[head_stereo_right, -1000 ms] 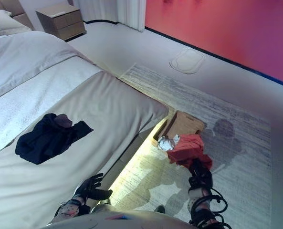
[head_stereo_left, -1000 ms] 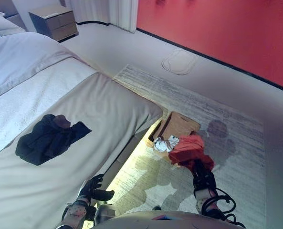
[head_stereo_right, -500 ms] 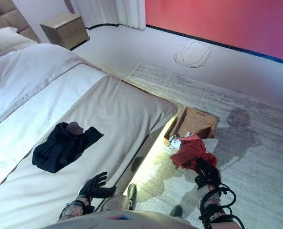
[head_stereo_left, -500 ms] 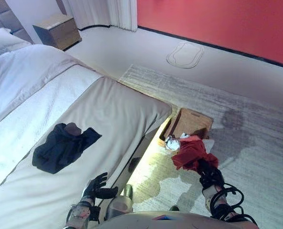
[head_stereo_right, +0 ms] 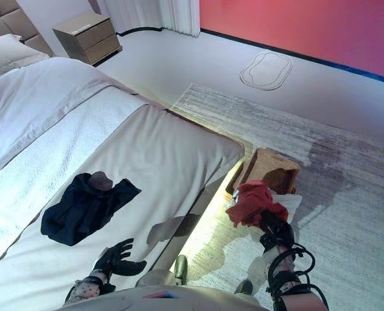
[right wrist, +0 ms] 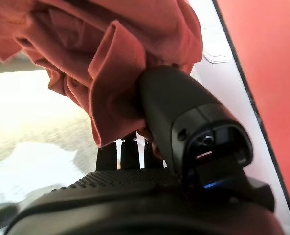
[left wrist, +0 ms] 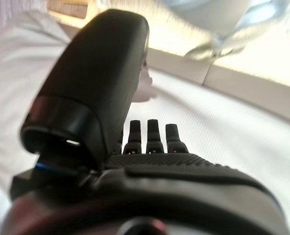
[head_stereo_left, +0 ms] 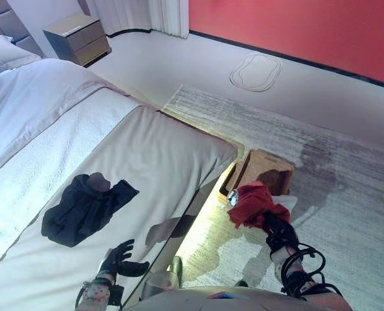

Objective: Pick up the clothes from the bed and place them into the basket

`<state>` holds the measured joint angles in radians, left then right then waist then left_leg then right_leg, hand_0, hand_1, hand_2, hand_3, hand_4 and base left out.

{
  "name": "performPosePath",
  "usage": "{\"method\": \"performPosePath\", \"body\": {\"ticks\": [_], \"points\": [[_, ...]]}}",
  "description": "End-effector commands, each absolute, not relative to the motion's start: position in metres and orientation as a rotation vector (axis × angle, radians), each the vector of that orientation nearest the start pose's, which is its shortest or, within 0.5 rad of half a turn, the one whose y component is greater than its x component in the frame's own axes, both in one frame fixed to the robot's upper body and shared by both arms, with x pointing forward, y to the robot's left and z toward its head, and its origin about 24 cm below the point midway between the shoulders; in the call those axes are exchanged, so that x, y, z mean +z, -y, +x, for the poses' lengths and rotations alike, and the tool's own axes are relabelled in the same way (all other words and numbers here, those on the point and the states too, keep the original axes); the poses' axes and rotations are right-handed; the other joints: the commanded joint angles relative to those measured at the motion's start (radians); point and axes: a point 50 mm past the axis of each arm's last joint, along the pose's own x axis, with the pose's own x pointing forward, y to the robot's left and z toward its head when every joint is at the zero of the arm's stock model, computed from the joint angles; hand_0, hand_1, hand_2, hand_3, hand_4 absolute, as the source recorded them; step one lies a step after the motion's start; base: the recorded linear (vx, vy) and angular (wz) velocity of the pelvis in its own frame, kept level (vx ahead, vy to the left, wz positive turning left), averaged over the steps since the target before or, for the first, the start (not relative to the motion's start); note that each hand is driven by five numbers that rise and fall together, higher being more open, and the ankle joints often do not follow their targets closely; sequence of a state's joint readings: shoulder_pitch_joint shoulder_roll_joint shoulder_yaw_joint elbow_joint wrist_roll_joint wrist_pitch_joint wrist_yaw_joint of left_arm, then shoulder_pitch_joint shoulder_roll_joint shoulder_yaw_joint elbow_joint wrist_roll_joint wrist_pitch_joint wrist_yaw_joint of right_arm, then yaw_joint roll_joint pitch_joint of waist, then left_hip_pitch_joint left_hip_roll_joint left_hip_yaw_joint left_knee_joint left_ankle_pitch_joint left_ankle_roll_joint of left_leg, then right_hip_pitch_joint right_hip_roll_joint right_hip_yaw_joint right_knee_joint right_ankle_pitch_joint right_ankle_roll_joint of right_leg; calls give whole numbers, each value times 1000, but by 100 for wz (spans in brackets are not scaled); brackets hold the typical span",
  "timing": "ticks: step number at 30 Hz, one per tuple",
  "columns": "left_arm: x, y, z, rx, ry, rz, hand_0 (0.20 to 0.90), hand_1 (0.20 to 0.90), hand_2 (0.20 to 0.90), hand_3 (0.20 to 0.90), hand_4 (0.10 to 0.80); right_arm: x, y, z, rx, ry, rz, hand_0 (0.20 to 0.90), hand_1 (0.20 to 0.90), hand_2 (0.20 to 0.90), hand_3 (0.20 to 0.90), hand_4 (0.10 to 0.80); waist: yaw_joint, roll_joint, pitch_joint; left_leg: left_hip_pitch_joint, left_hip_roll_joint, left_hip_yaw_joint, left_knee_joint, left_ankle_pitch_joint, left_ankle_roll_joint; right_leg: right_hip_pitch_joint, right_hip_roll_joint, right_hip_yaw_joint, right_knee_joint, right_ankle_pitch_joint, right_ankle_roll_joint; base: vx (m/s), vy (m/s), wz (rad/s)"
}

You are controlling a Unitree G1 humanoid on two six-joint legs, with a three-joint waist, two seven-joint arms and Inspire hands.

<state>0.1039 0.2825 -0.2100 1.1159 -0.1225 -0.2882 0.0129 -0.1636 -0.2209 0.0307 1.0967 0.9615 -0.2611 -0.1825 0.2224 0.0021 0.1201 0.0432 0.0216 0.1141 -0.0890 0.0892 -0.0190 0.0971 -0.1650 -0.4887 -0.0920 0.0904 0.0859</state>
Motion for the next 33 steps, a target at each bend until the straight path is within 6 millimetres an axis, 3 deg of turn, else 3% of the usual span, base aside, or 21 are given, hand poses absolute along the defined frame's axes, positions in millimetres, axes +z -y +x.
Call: {"method": "performPosePath", "body": {"ticks": [1,16,33], "points": [[-145,-231,104,-39,-883,313,900,900,900,900,800,-67,285,233,-765,-351,519,300,300,300,200,100,52,36,-22,-74,5,-23,23,-19,-44,22,-3,-8,86,-88,14,126,24,22],[-144,-241,92,-54,-889,309,900,900,900,900,800,-5,334,270,-882,-160,455,300,300,300,200,100,95,81,-12,-111,-22,-81,28,-3,-61,30,-13,-55,100,-116,3,49,2,12],[-148,-235,83,-66,-907,288,900,900,900,900,800,25,370,270,-1026,-123,379,300,300,300,200,100,91,114,-9,-119,-30,-88,49,-5,-75,51,-25,-65,108,-136,-2,31,8,2]]}}
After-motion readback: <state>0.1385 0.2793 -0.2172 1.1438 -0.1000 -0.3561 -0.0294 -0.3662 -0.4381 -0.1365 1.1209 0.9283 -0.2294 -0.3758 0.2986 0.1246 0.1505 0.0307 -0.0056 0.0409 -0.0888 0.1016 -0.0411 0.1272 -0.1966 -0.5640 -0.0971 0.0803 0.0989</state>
